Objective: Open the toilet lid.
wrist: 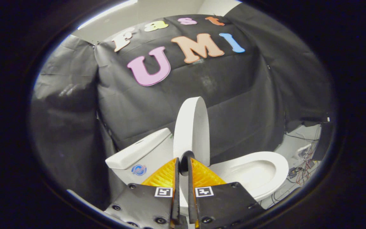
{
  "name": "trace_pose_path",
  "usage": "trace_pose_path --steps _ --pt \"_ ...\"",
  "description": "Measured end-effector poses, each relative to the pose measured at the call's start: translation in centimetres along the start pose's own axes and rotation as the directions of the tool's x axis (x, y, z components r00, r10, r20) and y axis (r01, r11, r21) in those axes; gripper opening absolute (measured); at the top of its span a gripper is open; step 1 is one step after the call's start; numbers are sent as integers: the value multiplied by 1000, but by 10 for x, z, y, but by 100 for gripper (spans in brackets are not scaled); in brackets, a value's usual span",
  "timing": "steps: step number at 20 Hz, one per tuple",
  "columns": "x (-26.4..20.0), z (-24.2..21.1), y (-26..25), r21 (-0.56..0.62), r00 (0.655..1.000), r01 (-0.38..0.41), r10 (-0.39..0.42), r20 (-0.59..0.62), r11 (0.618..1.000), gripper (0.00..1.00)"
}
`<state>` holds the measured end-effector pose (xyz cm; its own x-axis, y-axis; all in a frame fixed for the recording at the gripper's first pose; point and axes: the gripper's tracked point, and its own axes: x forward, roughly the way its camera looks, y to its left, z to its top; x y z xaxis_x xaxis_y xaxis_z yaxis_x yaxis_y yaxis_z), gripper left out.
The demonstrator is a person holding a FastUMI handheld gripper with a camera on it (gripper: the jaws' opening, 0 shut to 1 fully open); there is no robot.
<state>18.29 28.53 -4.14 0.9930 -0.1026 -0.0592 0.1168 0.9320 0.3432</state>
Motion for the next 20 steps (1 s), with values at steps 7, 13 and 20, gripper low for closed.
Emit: trace_pose_path --steps 7,13,20 --pt "21 -14 68 -146 986 -159 150 -67 976 12" --pt "34 -33 106 -244 962 -260 228 -152 934 12" --pt "27 -20 113 -216 965 -259 241 -106 942 19"
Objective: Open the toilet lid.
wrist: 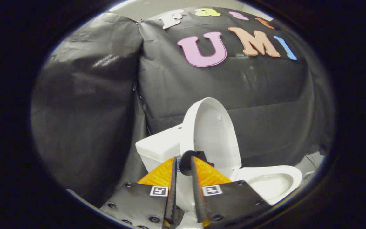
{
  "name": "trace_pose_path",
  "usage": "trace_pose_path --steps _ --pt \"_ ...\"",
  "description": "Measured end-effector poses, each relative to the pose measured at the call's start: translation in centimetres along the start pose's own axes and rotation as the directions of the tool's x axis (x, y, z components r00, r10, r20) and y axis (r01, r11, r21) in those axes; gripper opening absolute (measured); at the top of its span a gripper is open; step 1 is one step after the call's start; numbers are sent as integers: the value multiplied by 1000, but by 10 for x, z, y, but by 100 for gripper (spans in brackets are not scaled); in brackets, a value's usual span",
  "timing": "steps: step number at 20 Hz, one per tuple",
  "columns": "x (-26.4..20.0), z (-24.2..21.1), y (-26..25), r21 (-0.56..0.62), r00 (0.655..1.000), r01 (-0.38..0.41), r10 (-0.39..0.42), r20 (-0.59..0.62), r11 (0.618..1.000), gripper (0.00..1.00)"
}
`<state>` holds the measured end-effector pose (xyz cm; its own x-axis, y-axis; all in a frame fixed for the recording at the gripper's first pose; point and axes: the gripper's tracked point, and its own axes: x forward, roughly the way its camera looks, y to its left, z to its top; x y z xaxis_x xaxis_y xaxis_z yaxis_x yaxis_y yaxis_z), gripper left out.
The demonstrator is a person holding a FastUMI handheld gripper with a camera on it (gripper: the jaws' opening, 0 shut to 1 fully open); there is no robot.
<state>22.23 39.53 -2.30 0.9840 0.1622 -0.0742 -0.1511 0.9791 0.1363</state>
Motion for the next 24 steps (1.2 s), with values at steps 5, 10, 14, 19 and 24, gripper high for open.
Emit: trace_pose_path --steps 5,10,14,19,24 --pt "-33 58 -19 -73 988 -40 51 144 996 38" --pt "-61 88 -105 -140 988 26 -4 156 990 49" --pt "-89 84 -170 -165 995 -16 33 98 986 49" --pt "-121 77 -246 -183 998 -21 32 59 983 49" --pt "-158 53 -315 -175 998 66 -63 25 982 49"
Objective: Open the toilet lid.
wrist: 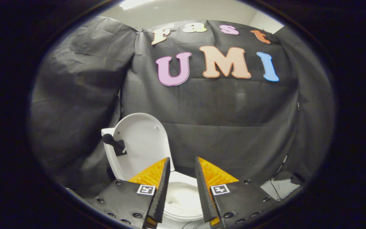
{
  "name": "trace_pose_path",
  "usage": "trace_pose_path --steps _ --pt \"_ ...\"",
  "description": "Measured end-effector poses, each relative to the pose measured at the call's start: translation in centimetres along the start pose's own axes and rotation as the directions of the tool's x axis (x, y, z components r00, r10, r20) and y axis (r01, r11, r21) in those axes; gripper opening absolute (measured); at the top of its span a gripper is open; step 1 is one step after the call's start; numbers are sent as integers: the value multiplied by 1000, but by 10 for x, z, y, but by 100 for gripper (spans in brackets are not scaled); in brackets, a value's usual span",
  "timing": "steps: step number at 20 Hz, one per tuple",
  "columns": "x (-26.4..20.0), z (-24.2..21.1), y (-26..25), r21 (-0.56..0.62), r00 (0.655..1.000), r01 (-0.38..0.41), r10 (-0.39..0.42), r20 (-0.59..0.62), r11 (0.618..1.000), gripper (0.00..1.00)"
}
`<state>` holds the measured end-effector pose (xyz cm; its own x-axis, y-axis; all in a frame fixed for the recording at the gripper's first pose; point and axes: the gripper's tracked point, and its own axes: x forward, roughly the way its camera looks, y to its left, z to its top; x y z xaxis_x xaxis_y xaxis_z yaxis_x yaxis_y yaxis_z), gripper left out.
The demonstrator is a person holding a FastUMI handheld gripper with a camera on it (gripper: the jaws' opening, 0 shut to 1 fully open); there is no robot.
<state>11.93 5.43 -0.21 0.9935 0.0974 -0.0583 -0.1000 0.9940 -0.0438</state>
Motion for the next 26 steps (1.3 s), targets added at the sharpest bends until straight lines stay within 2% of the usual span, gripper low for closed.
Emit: trace_pose_path --steps 7,11,13,15,18,19,20,24,26 --pt "-39 -28 -56 -1 989 135 -135 -52 991 49" --pt "-47 -22 -53 -25 991 124 -125 -42 992 49" --pt "-49 -17 -59 -45 987 153 -155 -45 987 49" --pt "-50 -6 -52 -41 990 137 -137 -10 990 49" --pt "-55 -1 -62 -60 986 167 -166 17 984 52" --pt "-54 -13 -70 -50 981 188 -190 -28 981 53" --pt "-56 -14 -68 -19 984 175 -176 -37 984 52" --pt "-65 -25 -48 -22 992 98 -99 -74 995 51" --pt "-77 -26 -51 6 992 101 -100 -82 995 55"
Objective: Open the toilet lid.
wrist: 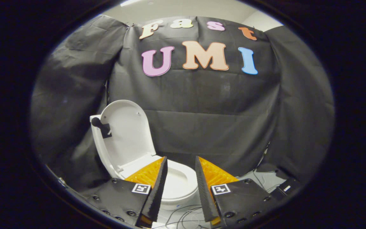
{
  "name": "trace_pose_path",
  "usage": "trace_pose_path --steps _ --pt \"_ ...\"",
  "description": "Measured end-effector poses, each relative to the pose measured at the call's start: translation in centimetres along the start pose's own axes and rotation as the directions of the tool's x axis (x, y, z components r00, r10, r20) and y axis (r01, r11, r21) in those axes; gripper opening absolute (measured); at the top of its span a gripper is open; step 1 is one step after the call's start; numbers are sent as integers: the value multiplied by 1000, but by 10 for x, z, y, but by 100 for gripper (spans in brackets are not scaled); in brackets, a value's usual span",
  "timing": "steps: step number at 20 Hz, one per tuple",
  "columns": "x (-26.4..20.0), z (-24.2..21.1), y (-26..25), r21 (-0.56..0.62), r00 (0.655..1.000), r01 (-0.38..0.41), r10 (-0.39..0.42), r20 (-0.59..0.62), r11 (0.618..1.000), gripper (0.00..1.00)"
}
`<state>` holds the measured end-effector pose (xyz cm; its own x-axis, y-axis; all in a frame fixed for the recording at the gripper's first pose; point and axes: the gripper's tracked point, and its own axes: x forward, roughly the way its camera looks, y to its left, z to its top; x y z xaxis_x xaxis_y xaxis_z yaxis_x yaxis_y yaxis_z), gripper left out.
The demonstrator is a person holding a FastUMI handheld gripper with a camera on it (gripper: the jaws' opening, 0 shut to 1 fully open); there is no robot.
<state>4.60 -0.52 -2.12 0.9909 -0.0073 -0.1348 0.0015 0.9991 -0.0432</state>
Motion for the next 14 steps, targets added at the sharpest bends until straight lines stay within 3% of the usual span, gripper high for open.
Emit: trace_pose_path --steps 11,14 --pt "-53 31 -3 36 987 -14 8 163 999 53" --pt "-50 26 -3 39 990 -13 7 142 999 62"
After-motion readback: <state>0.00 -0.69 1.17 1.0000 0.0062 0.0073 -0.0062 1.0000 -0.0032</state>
